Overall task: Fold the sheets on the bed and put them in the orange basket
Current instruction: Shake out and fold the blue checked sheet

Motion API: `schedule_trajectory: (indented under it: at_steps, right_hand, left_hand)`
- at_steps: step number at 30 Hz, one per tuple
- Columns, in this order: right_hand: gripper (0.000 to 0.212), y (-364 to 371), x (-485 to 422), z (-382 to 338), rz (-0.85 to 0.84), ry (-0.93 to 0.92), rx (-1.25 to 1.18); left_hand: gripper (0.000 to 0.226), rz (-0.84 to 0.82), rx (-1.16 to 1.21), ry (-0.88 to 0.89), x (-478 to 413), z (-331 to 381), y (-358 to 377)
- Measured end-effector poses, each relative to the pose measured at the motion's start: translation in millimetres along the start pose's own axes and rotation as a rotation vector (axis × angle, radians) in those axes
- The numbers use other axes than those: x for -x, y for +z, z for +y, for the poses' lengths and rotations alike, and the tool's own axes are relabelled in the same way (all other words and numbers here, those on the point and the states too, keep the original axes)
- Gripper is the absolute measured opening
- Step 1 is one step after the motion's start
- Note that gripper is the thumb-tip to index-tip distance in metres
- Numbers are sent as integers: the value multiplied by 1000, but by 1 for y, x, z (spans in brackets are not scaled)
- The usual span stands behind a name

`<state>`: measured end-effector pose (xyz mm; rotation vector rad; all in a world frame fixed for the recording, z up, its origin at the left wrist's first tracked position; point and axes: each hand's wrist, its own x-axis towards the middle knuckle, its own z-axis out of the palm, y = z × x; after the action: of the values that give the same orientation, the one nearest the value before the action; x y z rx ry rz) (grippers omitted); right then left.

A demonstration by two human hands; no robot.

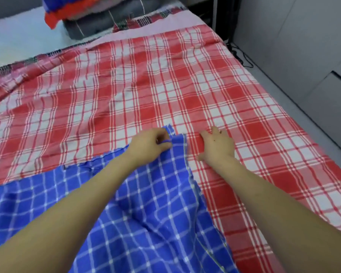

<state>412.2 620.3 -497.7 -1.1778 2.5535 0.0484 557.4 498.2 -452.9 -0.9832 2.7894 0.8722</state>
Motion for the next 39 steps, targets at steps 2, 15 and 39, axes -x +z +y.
schedule_trajectory:
  at_steps: [2, 15, 39]
  right_hand:
    - [74, -2, -11, -4, -29, 23, 51]
    - [80, 3, -36, -17, -114, 103, 278]
    - [26, -95, 112, -13, -134, -96, -1379]
  left_hand:
    - [18, -28, 99, -6, -22, -9, -17]
    - [10, -70, -201, -115, -71, -29, 2]
    - [17, 2, 302, -118, 39, 102, -163]
